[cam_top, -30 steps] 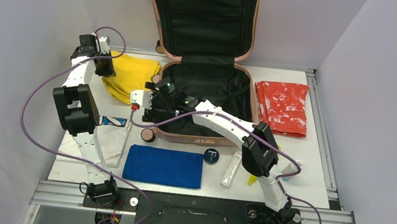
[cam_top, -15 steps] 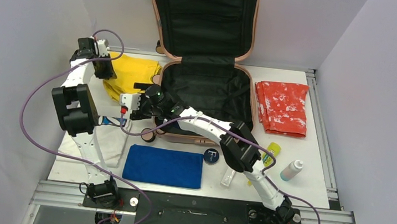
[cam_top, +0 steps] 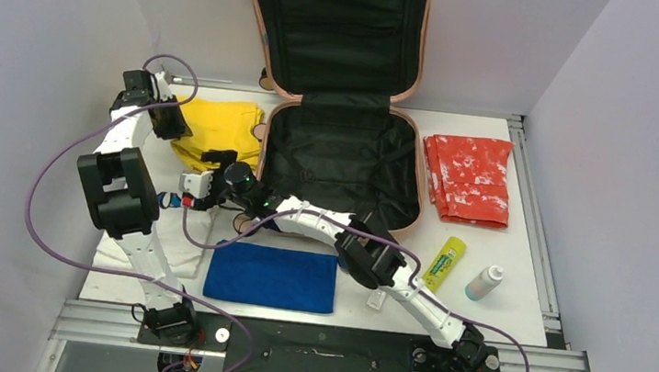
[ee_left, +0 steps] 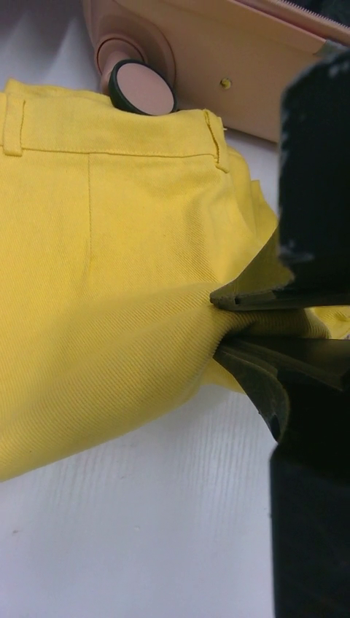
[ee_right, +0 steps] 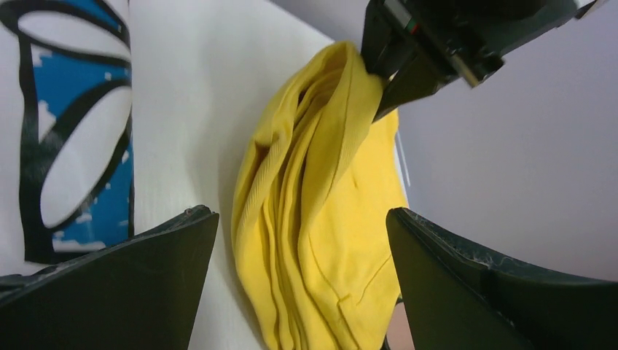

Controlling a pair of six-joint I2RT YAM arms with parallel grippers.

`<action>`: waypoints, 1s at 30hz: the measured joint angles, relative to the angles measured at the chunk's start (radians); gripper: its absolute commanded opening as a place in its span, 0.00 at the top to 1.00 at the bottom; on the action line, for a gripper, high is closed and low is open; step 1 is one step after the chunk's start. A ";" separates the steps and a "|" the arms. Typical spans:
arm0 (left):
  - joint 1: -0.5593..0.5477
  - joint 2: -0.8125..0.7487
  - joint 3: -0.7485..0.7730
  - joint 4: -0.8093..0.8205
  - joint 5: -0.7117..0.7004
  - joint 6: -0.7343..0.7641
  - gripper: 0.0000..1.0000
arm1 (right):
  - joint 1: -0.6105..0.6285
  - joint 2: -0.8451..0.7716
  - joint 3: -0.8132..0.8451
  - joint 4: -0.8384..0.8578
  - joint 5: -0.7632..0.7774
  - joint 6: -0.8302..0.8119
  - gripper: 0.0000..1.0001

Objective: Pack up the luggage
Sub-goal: Pick up the clothes from the corner of the board.

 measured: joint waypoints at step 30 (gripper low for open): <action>-0.007 -0.190 -0.228 0.079 0.012 -0.067 1.00 | 0.004 0.193 0.226 0.256 -0.007 0.095 0.09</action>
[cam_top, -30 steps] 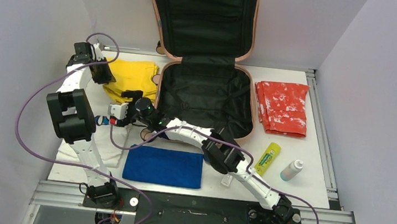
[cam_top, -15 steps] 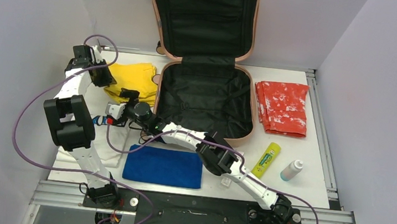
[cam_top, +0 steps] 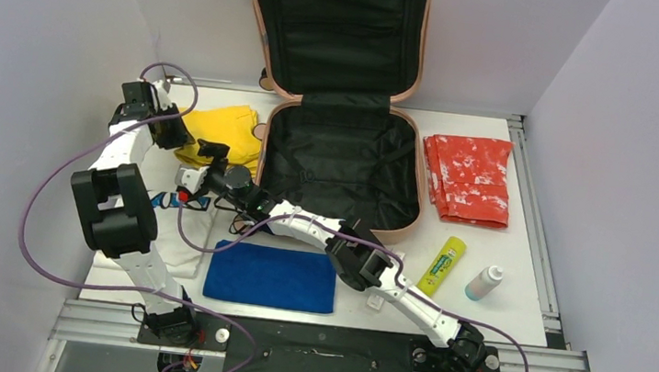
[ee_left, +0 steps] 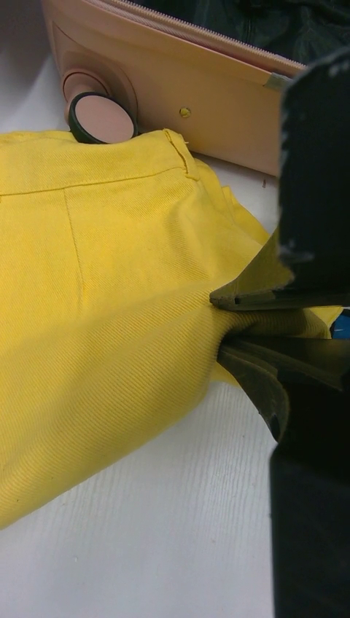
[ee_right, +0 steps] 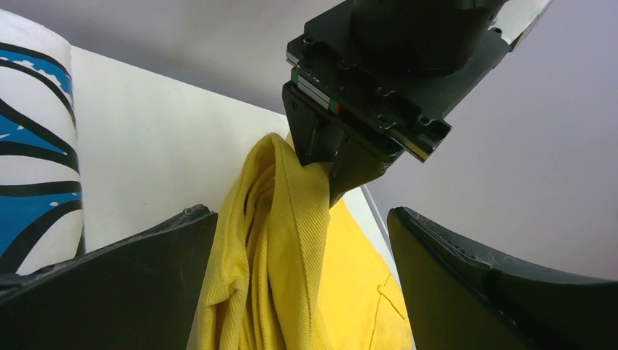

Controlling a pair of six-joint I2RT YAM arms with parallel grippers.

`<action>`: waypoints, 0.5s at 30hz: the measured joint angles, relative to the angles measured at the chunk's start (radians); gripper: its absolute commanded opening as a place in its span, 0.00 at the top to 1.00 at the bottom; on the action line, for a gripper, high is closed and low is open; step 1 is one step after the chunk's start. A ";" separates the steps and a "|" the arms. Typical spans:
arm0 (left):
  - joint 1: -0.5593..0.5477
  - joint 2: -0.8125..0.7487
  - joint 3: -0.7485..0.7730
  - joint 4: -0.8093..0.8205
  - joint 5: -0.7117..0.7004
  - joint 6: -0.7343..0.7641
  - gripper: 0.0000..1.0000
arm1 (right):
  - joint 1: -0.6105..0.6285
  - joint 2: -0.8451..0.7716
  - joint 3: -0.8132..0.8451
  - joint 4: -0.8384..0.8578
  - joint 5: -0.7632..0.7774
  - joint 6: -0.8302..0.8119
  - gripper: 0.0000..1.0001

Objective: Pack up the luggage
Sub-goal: Pick up the clothes from the corner of the board.

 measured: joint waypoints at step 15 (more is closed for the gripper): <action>0.023 -0.006 -0.011 0.021 0.063 -0.007 1.00 | 0.000 0.003 -0.001 0.000 -0.034 -0.002 0.21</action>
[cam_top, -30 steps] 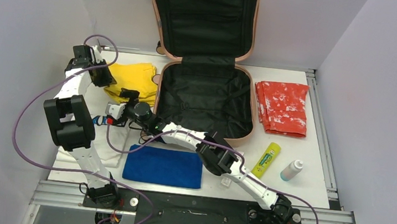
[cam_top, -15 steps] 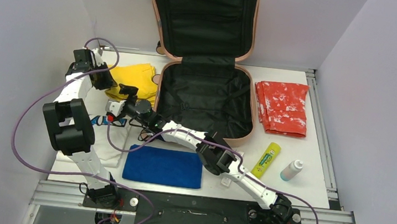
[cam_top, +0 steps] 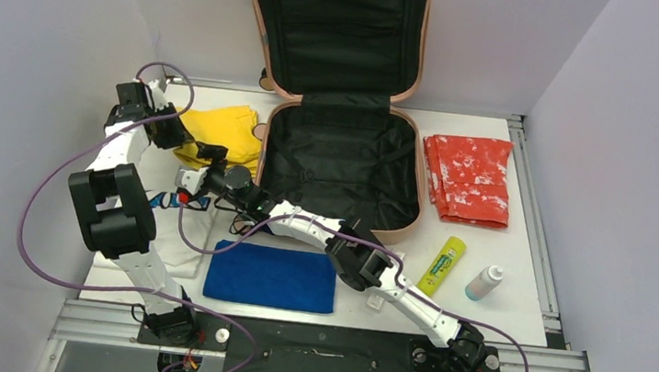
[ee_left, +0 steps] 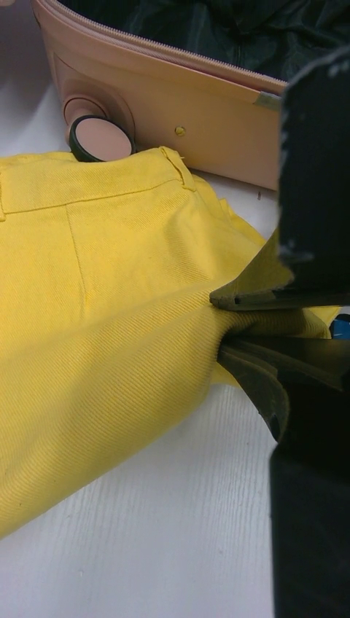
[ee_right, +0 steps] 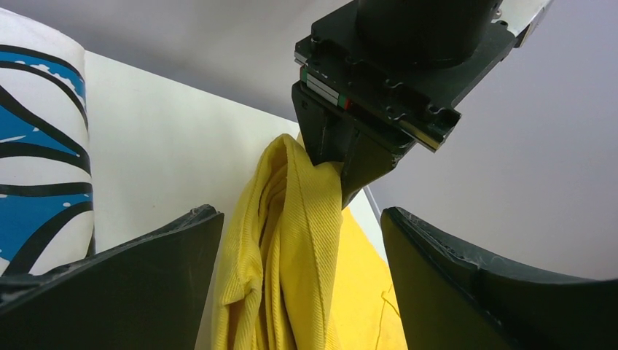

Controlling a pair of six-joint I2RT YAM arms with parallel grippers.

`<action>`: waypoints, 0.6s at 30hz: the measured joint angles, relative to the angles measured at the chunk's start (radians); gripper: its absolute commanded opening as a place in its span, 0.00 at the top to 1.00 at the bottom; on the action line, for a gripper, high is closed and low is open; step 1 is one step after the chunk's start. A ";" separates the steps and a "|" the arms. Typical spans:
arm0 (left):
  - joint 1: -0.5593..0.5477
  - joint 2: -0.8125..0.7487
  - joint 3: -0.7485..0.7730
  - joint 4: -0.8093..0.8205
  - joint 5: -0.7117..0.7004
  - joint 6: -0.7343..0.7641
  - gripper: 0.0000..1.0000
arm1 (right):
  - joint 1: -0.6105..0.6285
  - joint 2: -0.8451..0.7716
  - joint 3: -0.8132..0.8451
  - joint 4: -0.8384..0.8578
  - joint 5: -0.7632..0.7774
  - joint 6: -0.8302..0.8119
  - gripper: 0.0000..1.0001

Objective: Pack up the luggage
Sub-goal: Pick up the clothes from the corner of the board.

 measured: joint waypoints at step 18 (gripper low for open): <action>0.024 -0.021 -0.016 0.010 0.105 -0.017 0.56 | -0.002 0.000 -0.004 0.018 0.007 0.002 0.95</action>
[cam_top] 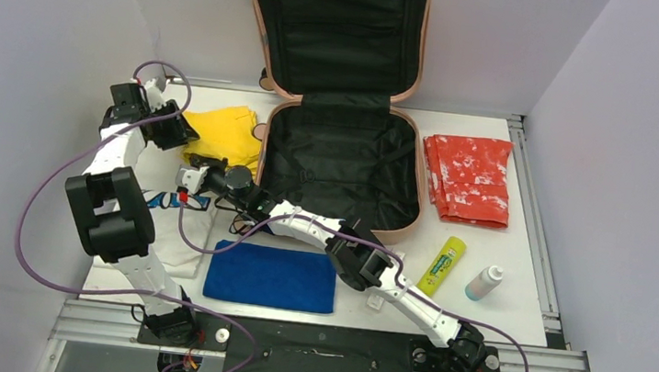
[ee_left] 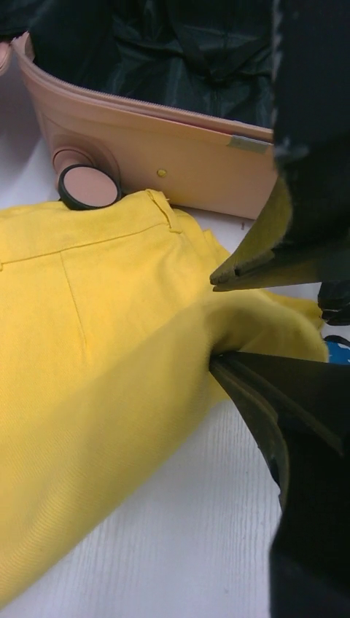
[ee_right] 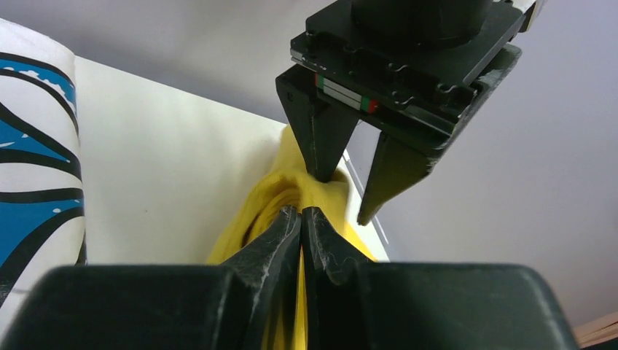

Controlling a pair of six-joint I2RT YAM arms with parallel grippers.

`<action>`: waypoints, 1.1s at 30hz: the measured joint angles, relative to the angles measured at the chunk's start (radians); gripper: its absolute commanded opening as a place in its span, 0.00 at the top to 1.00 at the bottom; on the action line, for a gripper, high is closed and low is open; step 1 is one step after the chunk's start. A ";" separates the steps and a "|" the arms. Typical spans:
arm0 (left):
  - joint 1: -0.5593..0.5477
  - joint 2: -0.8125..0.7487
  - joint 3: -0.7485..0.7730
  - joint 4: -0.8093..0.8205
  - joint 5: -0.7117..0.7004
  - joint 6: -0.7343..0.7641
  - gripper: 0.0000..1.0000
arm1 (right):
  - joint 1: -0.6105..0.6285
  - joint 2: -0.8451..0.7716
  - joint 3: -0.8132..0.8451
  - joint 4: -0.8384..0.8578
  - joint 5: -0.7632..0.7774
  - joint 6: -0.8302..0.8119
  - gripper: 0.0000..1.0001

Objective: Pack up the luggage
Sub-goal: Pick up the clothes from the corner of the board.

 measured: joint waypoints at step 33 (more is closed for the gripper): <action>0.216 0.085 -0.239 0.261 -0.007 0.005 0.13 | -0.003 -0.045 -0.042 -0.175 0.047 -0.066 0.05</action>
